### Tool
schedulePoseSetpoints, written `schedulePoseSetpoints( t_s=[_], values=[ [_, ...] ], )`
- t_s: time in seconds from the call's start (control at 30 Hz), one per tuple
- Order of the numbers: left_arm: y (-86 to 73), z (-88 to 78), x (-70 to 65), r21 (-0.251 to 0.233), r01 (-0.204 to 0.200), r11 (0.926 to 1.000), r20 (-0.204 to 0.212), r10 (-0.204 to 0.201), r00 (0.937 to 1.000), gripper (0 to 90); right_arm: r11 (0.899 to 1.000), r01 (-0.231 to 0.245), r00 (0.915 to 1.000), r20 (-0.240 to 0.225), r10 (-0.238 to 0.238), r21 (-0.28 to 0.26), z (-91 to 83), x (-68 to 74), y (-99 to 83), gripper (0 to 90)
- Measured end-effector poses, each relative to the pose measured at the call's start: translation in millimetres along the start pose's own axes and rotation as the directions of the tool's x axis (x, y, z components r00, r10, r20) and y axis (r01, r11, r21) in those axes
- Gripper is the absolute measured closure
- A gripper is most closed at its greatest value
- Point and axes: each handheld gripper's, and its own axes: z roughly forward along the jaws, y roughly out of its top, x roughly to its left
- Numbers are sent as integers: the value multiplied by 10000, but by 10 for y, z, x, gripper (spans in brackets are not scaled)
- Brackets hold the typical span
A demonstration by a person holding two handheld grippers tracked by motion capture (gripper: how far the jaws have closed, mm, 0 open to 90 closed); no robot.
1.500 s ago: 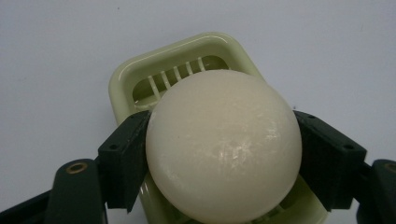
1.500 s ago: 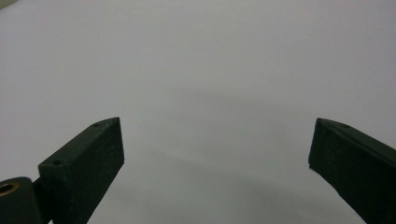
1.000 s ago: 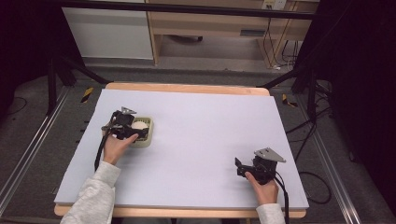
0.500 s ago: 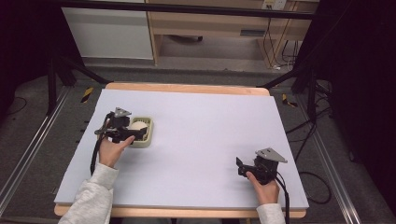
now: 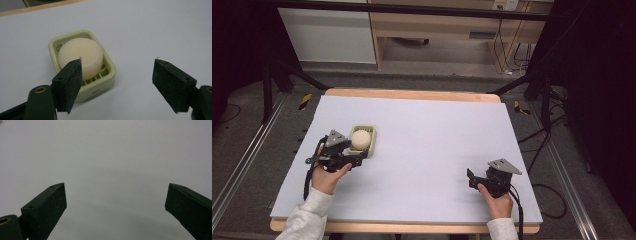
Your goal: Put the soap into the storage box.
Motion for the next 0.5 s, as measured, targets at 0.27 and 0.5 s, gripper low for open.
schedulePoseSetpoints(
  t_s=[0.27, 0.5],
  values=[
    [-339, -168, 74, 353, 88, 9993, -192, -82, 9998, 214, 9999, -85, 9999, 123, 84, 90, 6, -47, -22, 41],
    [-584, -247, 137, 727, 168, 9972, -299, -147, 9994, 182, 9997, 34, 9996, 279, -40, 239, -7, -102, -58, 41]
  ],
)
